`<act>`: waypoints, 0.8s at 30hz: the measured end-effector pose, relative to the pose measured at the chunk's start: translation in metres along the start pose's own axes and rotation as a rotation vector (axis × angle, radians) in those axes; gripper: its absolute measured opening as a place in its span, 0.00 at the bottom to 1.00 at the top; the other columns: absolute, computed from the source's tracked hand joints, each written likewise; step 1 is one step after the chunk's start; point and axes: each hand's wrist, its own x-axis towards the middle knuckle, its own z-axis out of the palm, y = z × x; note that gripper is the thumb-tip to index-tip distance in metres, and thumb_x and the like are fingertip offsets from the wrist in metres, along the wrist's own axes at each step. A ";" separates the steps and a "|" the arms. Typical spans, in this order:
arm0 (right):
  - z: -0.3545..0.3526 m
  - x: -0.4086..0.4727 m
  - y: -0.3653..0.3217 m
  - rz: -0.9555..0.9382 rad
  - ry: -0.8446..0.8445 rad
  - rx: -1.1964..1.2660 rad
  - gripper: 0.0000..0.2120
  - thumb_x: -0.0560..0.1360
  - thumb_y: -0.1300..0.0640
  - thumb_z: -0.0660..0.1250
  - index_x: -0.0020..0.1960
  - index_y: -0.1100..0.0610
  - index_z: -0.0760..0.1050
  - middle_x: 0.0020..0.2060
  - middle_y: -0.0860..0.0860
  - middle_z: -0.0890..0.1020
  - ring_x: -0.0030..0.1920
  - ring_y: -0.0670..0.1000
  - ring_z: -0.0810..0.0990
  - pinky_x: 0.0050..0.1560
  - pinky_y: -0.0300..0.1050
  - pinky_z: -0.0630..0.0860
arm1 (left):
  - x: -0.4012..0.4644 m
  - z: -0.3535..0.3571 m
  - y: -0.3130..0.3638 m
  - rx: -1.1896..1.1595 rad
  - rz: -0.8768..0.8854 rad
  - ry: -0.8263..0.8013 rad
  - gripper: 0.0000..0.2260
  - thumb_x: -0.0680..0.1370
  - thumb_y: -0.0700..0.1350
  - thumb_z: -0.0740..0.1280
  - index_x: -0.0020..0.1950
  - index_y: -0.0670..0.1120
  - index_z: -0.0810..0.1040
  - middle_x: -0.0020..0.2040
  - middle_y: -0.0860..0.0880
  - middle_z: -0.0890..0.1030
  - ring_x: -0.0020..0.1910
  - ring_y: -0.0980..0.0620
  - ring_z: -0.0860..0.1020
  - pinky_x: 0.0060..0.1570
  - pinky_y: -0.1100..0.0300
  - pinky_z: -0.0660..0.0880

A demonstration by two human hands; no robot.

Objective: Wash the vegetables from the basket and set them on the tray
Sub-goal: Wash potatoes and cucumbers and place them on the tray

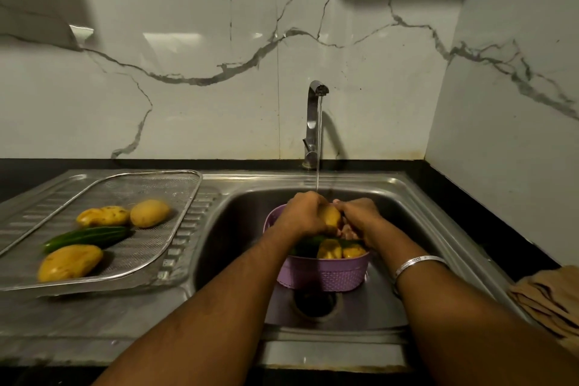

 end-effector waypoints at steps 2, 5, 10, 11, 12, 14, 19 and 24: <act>0.000 0.001 -0.002 -0.053 0.014 -0.142 0.14 0.79 0.50 0.70 0.46 0.62 0.83 0.37 0.60 0.85 0.33 0.55 0.84 0.32 0.45 0.80 | -0.002 -0.005 0.009 0.081 -0.011 -0.041 0.26 0.68 0.51 0.81 0.64 0.48 0.80 0.56 0.49 0.82 0.51 0.53 0.78 0.51 0.58 0.76; 0.002 0.007 0.003 -0.092 0.003 -0.496 0.11 0.76 0.53 0.71 0.40 0.59 0.80 0.33 0.56 0.83 0.34 0.54 0.83 0.33 0.44 0.79 | -0.013 -0.016 0.023 0.231 -0.002 -0.102 0.24 0.68 0.53 0.79 0.62 0.49 0.80 0.52 0.49 0.82 0.49 0.51 0.80 0.47 0.55 0.77; 0.010 0.010 0.015 -0.170 -0.234 -0.626 0.12 0.76 0.54 0.74 0.36 0.51 0.76 0.34 0.51 0.80 0.35 0.48 0.78 0.33 0.38 0.72 | -0.046 -0.055 0.012 0.269 -0.008 -0.127 0.24 0.70 0.52 0.78 0.65 0.51 0.80 0.55 0.51 0.82 0.52 0.52 0.80 0.52 0.53 0.79; 0.011 0.011 0.015 -0.186 -0.250 -0.642 0.13 0.76 0.55 0.75 0.34 0.49 0.76 0.36 0.53 0.81 0.36 0.49 0.78 0.35 0.39 0.73 | -0.053 -0.067 0.007 0.230 -0.008 -0.088 0.25 0.70 0.51 0.79 0.66 0.51 0.79 0.57 0.51 0.83 0.54 0.52 0.80 0.54 0.53 0.79; 0.013 0.014 0.016 -0.188 -0.255 -0.666 0.13 0.75 0.57 0.75 0.34 0.49 0.77 0.40 0.55 0.83 0.39 0.51 0.80 0.38 0.41 0.76 | -0.060 -0.081 0.000 0.196 -0.014 -0.035 0.27 0.69 0.51 0.79 0.67 0.51 0.79 0.59 0.51 0.83 0.55 0.52 0.80 0.57 0.53 0.79; 0.015 0.019 0.018 -0.174 -0.249 -0.718 0.10 0.74 0.57 0.75 0.35 0.51 0.80 0.45 0.59 0.85 0.45 0.55 0.83 0.44 0.46 0.80 | -0.075 -0.112 -0.013 0.128 -0.040 0.097 0.31 0.68 0.53 0.81 0.69 0.51 0.78 0.62 0.51 0.82 0.58 0.53 0.80 0.59 0.52 0.79; 0.014 0.027 0.022 -0.186 -0.268 -0.753 0.09 0.73 0.54 0.76 0.43 0.61 0.84 0.44 0.59 0.86 0.48 0.56 0.84 0.50 0.48 0.80 | -0.100 -0.198 -0.079 0.124 -0.184 0.268 0.32 0.70 0.50 0.80 0.71 0.48 0.75 0.65 0.48 0.80 0.60 0.50 0.79 0.56 0.57 0.78; 0.016 0.033 0.026 -0.206 -0.280 -0.771 0.05 0.75 0.56 0.73 0.41 0.57 0.84 0.44 0.56 0.86 0.46 0.54 0.83 0.50 0.46 0.79 | -0.120 -0.242 -0.169 0.271 -0.463 0.353 0.30 0.68 0.44 0.81 0.69 0.45 0.77 0.64 0.44 0.80 0.62 0.46 0.78 0.60 0.52 0.77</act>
